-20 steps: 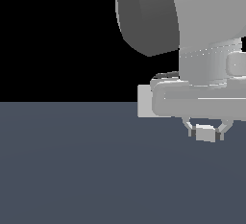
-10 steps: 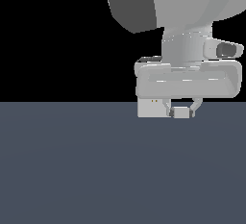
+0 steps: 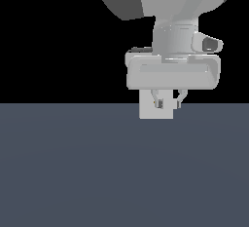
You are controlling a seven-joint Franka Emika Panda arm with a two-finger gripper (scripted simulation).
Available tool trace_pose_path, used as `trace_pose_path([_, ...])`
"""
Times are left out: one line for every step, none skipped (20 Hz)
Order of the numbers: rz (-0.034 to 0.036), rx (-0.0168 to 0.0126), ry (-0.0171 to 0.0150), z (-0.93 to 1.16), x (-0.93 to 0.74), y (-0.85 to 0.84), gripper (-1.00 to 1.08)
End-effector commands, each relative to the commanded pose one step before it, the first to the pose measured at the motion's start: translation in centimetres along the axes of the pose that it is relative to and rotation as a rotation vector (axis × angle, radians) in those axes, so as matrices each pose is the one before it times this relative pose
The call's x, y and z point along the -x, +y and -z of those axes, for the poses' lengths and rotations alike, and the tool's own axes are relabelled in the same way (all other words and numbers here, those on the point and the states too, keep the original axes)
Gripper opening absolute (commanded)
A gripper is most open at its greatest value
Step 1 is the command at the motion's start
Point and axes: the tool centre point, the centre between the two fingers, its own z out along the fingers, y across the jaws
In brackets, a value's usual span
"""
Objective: Plug the charger into the wall socket.
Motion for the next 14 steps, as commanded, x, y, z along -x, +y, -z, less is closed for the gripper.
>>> trace_pose_path([0.02533, -0.00814, -0.00096, 0.229, -0.236, -0.421, -1.00])
trace_pose_path([0.00610, -0.00206, -0.00029, 0.054, -0.056, -0.110, -1.00])
trace_pose_path([0.00456, -0.00158, -0.00030, 0.039, -0.039, -0.083, -1.00])
trace_pose_path([0.00303, -0.00111, -0.00030, 0.024, -0.022, -0.058, -1.00])
trace_pose_path([0.00153, -0.00064, -0.00030, 0.009, -0.005, -0.034, -1.00])
trace_pose_path([0.00000, 0.00000, 0.00000, 0.015, 0.010, -0.007, -1.00])
trace_pose_path([-0.00042, -0.00015, -0.00053, -0.034, 0.014, -0.007, -1.00])
trace_pose_path([0.00000, 0.00000, 0.00000, 0.000, 0.000, 0.000, -1.00])
trace_pose_path([0.00000, 0.00000, 0.00000, 0.000, 0.000, 0.000, -1.00])
trace_pose_path([0.00000, 0.00000, 0.00000, 0.000, 0.000, 0.000, -1.00])
trace_pose_path([-0.00046, 0.00010, -0.00014, -0.011, 0.011, 0.008, -1.00])
trace_pose_path([0.00000, 0.00000, 0.00000, -0.005, -0.017, 0.000, -1.00])
trace_pose_path([0.00000, 0.00000, 0.00000, -0.016, -0.053, -0.001, -1.00])
trace_pose_path([0.00000, 0.00000, 0.00000, -0.026, -0.088, -0.001, -1.00])
